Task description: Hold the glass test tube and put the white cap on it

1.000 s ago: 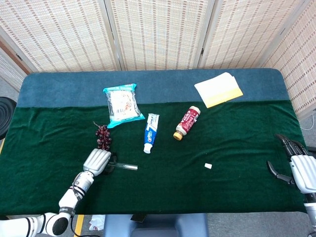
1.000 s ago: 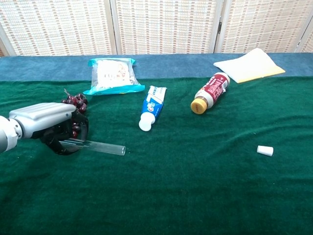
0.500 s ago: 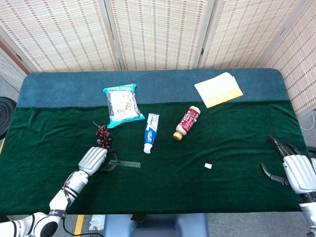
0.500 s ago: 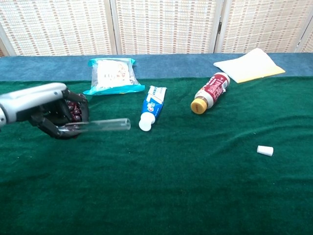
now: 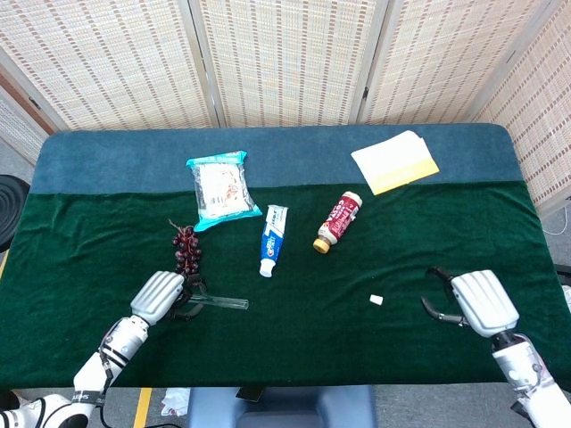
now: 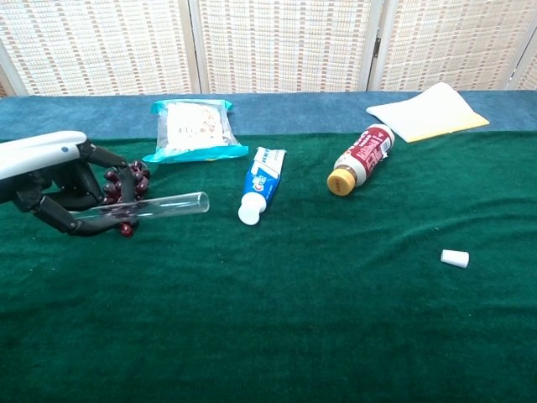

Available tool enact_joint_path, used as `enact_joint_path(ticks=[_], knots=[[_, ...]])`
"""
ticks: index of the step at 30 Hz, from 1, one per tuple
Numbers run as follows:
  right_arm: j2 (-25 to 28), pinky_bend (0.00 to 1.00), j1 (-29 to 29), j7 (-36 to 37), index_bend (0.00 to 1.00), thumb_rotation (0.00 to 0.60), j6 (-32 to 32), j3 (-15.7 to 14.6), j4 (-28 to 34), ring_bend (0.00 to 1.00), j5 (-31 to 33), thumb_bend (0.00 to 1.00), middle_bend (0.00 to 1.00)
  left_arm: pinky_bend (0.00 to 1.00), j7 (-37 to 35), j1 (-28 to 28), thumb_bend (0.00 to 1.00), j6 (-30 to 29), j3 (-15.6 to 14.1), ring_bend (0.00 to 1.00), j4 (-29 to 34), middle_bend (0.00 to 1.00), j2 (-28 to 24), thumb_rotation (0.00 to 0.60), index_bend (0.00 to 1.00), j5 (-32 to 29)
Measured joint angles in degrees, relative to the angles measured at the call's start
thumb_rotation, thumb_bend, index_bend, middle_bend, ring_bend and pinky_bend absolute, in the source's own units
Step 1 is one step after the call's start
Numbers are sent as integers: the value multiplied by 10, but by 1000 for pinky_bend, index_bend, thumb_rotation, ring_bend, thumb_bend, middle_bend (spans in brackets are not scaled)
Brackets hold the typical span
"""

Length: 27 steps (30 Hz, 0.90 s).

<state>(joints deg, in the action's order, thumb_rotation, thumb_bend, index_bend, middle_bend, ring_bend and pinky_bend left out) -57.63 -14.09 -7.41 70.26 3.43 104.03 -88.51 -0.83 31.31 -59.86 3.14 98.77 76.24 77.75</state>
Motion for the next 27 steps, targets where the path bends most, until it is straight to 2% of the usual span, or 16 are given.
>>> enact_joint_path(ticks=[6,8,14,20,22,27], knots=[[-35,1000,-28,-47,431,253,-47,3,-24,1000,43,437,914,962,3,-5,582,3,-6,972,0,1000,0,600,678,-4],[-45,1000,-33,-61,433,272,-54,4,-37,1000,55,369,926,962,3,-6,582,3,-7,971,-1,1000,1,600,678,-4],[-79,1000,-48,-80,433,275,-83,7,-84,1000,97,270,935,962,4,-9,582,1,-7,971,-2,1000,3,600,679,-2],[-127,1000,-65,-109,430,278,-100,7,-134,1000,116,259,935,962,6,-10,581,0,-6,971,-3,1000,4,600,679,-2],[-144,1000,-71,-117,408,277,-102,8,-149,1000,119,259,935,962,6,-11,581,0,-6,971,-3,1000,5,600,679,-3],[-182,1000,-84,-136,244,277,-104,8,-182,1000,121,259,935,962,6,-13,581,-1,-6,972,-3,1000,5,600,678,-2]])
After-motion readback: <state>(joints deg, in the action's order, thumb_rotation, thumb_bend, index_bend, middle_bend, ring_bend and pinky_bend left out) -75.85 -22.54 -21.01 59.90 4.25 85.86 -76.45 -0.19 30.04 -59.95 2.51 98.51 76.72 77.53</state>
